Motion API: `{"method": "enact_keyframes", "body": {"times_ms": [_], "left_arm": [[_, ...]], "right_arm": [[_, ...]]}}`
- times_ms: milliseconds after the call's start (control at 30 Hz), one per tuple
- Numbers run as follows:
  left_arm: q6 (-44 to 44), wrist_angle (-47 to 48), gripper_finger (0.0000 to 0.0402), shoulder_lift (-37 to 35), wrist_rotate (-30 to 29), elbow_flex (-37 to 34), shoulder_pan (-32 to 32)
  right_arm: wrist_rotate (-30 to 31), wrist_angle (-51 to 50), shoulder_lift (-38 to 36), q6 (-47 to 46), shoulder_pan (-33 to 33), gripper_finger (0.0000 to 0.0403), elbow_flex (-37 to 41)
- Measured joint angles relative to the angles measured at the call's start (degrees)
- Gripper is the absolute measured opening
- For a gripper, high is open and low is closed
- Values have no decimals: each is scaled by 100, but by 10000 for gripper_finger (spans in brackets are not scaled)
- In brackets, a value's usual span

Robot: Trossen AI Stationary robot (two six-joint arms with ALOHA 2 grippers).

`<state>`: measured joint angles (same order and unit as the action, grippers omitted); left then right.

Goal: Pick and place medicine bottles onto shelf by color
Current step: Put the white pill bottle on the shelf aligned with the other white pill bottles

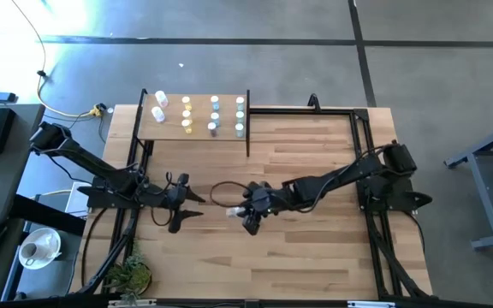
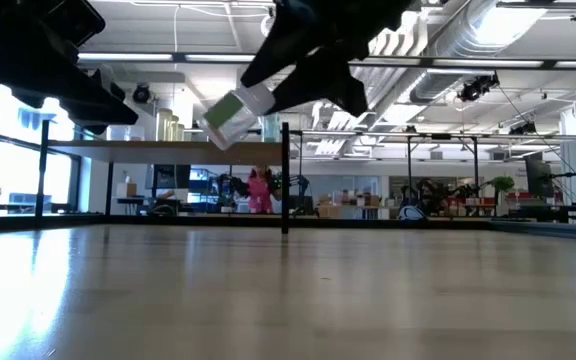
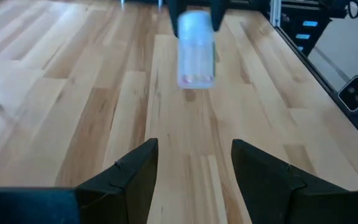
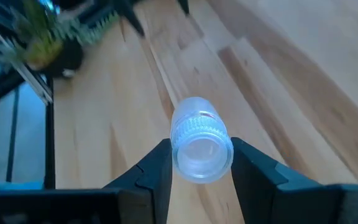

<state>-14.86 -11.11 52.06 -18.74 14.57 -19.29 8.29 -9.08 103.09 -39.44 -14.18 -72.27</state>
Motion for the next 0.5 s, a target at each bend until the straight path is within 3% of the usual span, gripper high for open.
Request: {"method": "enact_keyframes", "body": {"times_ms": [500], "left_arm": [[305, -922, 214, 467, 12, 0, 85]], "right_arm": [[-4, 639, 1, 392, 262, 124, 0]]}}
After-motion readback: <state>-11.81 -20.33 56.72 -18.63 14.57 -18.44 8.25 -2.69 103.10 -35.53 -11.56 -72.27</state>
